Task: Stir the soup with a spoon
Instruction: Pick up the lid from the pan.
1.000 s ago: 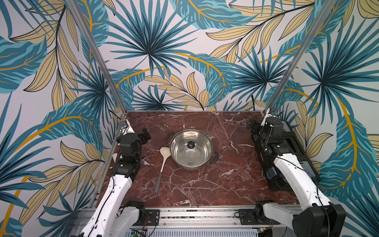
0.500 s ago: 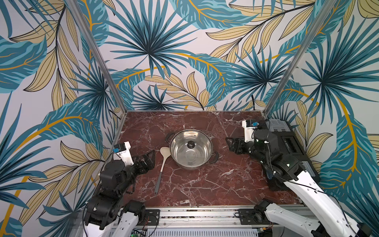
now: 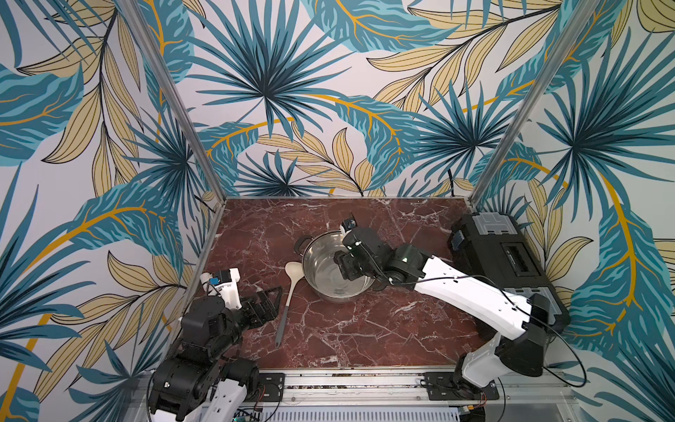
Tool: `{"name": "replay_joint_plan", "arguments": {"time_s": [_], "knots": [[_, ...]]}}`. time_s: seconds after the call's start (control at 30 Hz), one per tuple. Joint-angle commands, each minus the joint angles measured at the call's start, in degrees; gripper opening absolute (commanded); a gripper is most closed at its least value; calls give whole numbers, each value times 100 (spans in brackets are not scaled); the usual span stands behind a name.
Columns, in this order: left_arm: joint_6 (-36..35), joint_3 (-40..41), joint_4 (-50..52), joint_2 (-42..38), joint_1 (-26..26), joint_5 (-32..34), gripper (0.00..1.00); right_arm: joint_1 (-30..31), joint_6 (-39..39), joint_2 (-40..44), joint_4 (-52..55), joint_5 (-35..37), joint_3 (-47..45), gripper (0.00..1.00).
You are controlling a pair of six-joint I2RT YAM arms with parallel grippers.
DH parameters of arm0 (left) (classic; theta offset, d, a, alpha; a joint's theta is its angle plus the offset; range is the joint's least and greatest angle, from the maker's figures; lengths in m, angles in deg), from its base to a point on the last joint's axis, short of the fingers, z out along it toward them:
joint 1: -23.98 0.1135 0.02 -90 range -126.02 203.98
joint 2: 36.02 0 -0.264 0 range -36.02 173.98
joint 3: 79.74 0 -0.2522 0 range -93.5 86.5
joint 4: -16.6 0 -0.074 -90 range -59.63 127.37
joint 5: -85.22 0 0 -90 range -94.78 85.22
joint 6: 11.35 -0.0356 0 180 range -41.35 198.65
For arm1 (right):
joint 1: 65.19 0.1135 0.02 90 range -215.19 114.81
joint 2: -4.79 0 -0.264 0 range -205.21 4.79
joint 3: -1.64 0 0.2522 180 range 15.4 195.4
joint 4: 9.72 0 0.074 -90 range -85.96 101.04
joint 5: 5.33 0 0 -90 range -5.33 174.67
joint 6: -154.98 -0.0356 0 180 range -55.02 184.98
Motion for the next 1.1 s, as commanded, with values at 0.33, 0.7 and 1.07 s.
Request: {"name": "replay_joint_plan", "arguments": {"time_s": [0.33,0.7,1.07], "knots": [[125,-180,66,-23,-13,-191,100,-79,-121,-1523,369,478,1264,67],[248,-101,-43,-25,-16,-274,100,-362,-352,-1749,343,268,1095,59],[291,-92,-63,-23,-12,-294,100,-397,-443,-1800,34,-57,833,59]]}}
